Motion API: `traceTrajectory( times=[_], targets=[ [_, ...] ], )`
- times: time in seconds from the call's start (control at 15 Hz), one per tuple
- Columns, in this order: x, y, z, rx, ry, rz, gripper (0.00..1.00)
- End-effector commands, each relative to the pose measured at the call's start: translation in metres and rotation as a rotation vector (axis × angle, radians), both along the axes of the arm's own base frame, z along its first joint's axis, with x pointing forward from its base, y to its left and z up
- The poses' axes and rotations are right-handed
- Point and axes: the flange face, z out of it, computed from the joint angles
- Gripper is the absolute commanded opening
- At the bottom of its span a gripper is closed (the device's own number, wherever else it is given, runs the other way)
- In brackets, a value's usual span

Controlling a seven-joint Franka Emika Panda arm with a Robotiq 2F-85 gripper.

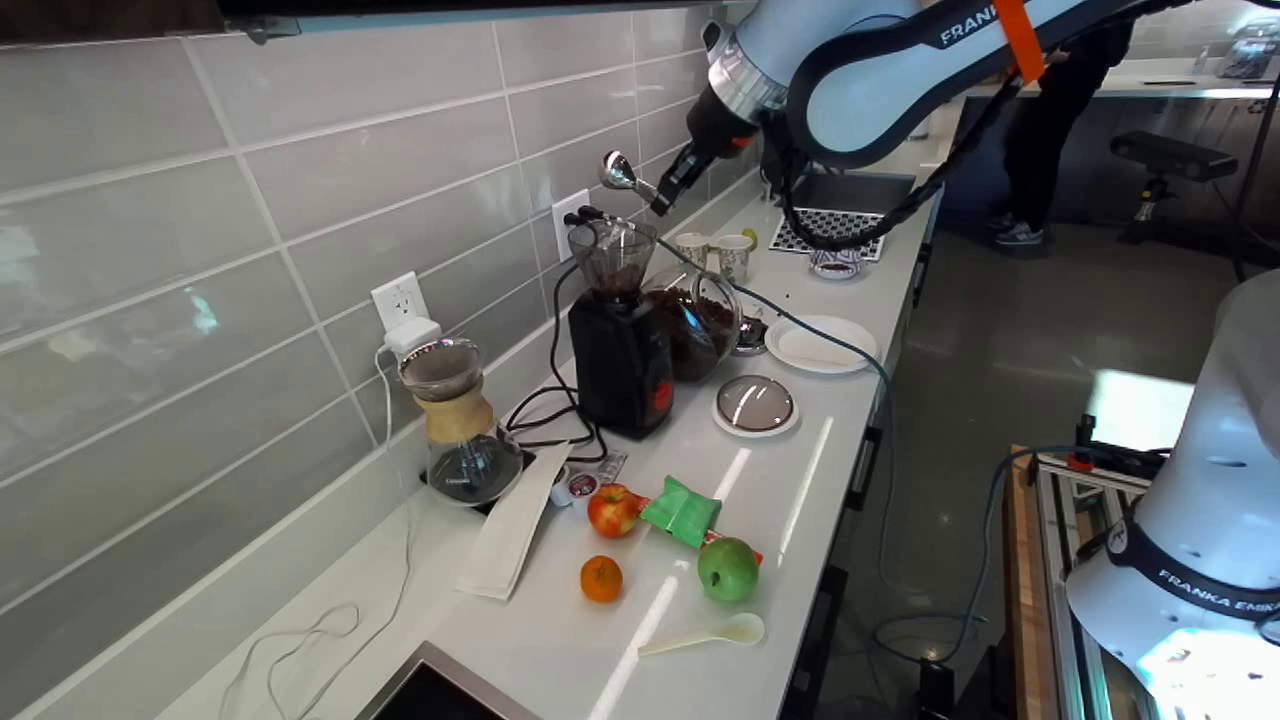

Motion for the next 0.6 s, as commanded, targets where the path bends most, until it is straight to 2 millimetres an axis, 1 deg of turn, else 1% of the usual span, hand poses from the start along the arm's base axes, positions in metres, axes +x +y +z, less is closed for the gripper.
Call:
traceTrajectory(
  times=[0.0,0.33,0.4,0.53],
  targets=[
    [-0.0008,-0.0019,0.0008,0.008,0.0,0.001,0.04],
    [-0.0026,-0.0053,-0.0012,0.014,0.004,-0.004,0.04],
    [-0.0018,-0.003,-0.0013,0.043,0.011,0.008,0.01],
    [-0.0021,-0.0036,0.0018,0.107,-0.001,0.021,0.01]
  ],
)
